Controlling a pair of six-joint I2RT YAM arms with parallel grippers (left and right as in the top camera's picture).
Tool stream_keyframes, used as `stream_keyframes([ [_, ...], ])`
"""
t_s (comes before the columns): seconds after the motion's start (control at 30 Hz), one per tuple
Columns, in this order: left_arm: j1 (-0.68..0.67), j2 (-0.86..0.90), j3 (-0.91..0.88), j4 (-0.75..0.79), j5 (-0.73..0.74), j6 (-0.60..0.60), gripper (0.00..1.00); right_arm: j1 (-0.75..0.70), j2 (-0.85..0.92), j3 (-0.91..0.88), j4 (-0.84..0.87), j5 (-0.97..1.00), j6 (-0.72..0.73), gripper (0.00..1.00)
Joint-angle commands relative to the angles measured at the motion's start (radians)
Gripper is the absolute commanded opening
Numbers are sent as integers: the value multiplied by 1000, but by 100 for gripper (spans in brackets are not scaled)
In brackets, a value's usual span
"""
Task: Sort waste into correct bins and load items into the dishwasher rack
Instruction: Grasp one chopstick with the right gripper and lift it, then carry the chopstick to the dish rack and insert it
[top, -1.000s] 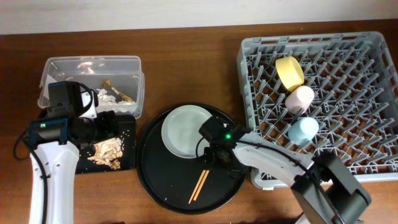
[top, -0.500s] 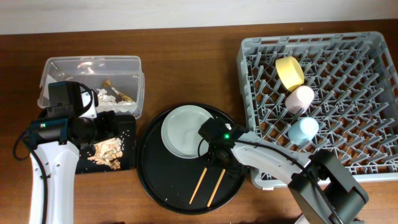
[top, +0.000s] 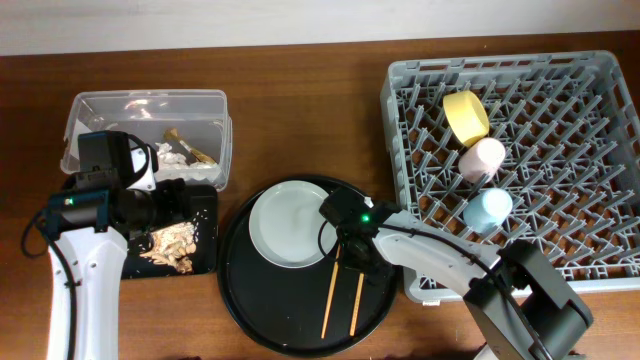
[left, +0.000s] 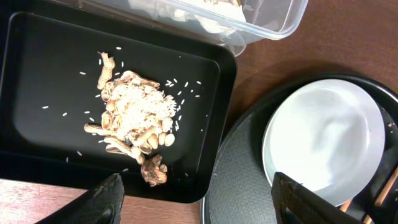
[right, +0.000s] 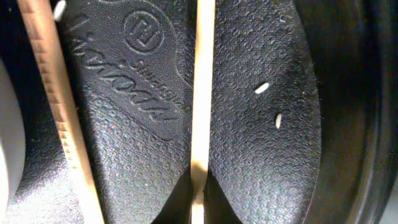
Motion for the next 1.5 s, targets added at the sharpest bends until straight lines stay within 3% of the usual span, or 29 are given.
stream_keyframes([
  [0.0,3,-11,3,-3,-3,-2,75,-15,12,31,-1,-17,-109,4],
  [0.17,3,-11,3,-3,-3,-2,75,-98,-66,212,-135,-17,-351,4],
  [0.27,3,-11,3,-3,-3,-2,75,-213,-134,441,-333,-15,-566,4],
  [0.37,3,-11,3,-3,-3,-2,75,-343,-139,567,-461,-13,-681,4],
  [0.53,3,-11,3,-3,-3,-2,75,-494,-122,523,-506,-17,-801,4],
  [0.7,3,-11,3,-5,-3,-2,76,-517,-106,343,-371,-18,-807,5],
  [0.83,3,-11,3,-5,-3,-2,75,-517,-105,354,-292,-17,-818,34],
  [0.87,3,-11,3,-6,-3,-2,75,-517,-105,383,-319,-18,-818,50],
  [0.9,3,-11,3,-5,-3,-2,75,-517,-105,404,-346,-18,-818,53],
  [1.0,3,-11,3,-6,-3,-2,75,-517,-144,493,-427,-50,-818,55],
  [1.13,3,-11,3,-6,-3,-2,76,-488,-189,507,-452,-250,-792,58],
  [1.27,3,-11,3,-13,-3,-2,75,-328,-187,417,-417,-214,-680,60],
  [1.47,3,-11,3,-14,-3,-3,76,-69,-129,203,-211,-87,-456,66],
])
